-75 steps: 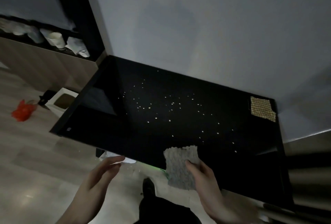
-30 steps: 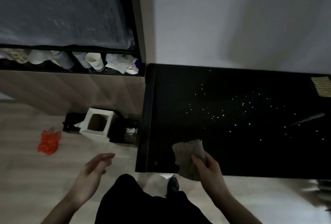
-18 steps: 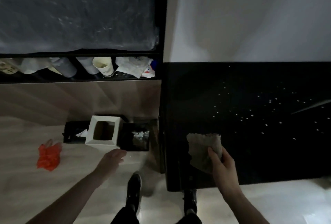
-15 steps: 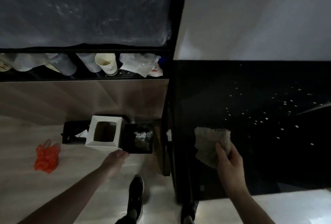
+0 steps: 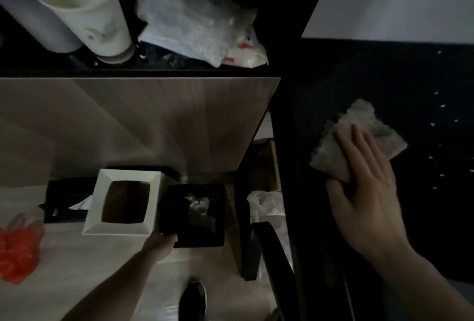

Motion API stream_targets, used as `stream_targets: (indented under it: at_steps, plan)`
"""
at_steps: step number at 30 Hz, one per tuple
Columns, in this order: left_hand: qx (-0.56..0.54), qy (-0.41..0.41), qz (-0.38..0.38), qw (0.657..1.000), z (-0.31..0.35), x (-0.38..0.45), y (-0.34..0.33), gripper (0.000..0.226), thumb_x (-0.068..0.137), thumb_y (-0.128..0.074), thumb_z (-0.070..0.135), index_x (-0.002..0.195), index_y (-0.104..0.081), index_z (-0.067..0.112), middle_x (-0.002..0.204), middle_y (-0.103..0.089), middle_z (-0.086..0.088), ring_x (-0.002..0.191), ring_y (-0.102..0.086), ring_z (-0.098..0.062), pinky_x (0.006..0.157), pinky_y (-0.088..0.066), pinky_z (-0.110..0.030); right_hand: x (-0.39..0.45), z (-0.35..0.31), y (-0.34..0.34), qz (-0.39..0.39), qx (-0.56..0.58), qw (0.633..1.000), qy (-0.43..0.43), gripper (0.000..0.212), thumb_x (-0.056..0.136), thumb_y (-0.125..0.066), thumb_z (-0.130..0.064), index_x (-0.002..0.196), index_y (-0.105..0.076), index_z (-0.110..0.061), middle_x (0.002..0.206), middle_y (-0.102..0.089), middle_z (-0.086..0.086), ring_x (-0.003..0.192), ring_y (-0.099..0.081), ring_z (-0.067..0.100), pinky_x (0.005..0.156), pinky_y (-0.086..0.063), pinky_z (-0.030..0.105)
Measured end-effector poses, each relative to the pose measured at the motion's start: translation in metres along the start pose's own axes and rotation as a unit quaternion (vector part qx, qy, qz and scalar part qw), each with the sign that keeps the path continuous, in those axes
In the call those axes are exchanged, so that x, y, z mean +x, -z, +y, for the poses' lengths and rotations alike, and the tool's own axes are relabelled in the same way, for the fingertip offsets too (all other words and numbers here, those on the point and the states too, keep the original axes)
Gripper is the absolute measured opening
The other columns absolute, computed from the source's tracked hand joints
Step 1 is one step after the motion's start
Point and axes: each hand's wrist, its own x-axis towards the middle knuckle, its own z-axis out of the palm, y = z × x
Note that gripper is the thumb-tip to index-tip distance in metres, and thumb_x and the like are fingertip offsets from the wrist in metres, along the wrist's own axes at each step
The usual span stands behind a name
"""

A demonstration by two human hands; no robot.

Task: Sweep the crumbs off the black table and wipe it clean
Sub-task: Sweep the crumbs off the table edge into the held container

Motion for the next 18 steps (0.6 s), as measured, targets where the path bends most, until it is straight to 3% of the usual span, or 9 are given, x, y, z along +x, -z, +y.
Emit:
stream_targets:
  at_steps: [4, 10, 12, 15, 18]
  plan:
    - [-0.028, -0.012, 0.026, 0.999, 0.014, 0.029, -0.019, 0.073, 0.094, -0.07, 0.024, 0.158, -0.04, 0.007, 0.151, -0.051, -0.022, 0.134, -0.055, -0.04, 0.106, -0.048, -0.039, 0.002, 0.002, -0.01, 0.032, -0.008, 0.999, 0.005, 0.082, 0.087, -0.043, -0.049, 0.165, -0.022, -0.033, 0.174, -0.019, -0.01, 0.162, -0.008, 0.01, 0.131, -0.015, 0.049]
    - [0.004, -0.008, 0.076, 0.997, 0.018, 0.085, -0.025, 0.057, 0.099, -0.065, 0.033, 0.146, -0.057, 0.002, 0.145, -0.059, -0.027, 0.13, -0.059, -0.043, 0.108, -0.05, -0.044, 0.002, 0.001, -0.018, 0.067, -0.016, 0.998, -0.017, 0.093, 0.084, -0.046, -0.066, 0.166, -0.017, -0.032, 0.17, -0.014, -0.021, 0.161, -0.005, 0.005, 0.129, -0.013, 0.04]
    - [0.03, -0.022, 0.099, 0.994, 0.018, 0.093, -0.025, 0.051, 0.103, -0.06, 0.032, 0.143, -0.06, 0.0, 0.142, -0.061, -0.028, 0.129, -0.06, -0.044, 0.106, -0.05, -0.044, 0.002, 0.001, -0.019, 0.073, -0.019, 0.997, -0.017, 0.094, 0.082, -0.047, -0.072, 0.165, -0.019, -0.037, 0.172, -0.015, -0.017, 0.161, -0.005, 0.005, 0.128, -0.013, 0.039]
    - [0.066, -0.037, 0.128, 0.989, 0.021, 0.086, -0.025, 0.041, 0.103, -0.057, 0.022, 0.137, -0.064, -0.001, 0.135, -0.065, -0.026, 0.125, -0.063, -0.042, 0.102, -0.052, -0.042, 0.002, -0.001, -0.018, 0.053, -0.008, 0.998, -0.019, 0.082, 0.082, -0.042, -0.079, 0.159, -0.023, -0.055, 0.173, -0.015, -0.019, 0.16, -0.002, 0.003, 0.127, -0.012, 0.04]
    - [0.086, -0.032, 0.111, 0.99, 0.033, 0.039, -0.029, 0.044, 0.104, -0.056, 0.012, 0.144, -0.056, -0.006, 0.146, -0.058, -0.028, 0.135, -0.056, -0.04, 0.108, -0.046, -0.04, 0.003, -0.001, -0.016, 0.041, -0.016, 0.999, -0.015, 0.067, 0.091, -0.037, -0.075, 0.155, -0.028, -0.06, 0.172, -0.016, -0.021, 0.161, -0.002, 0.005, 0.128, -0.011, 0.042]
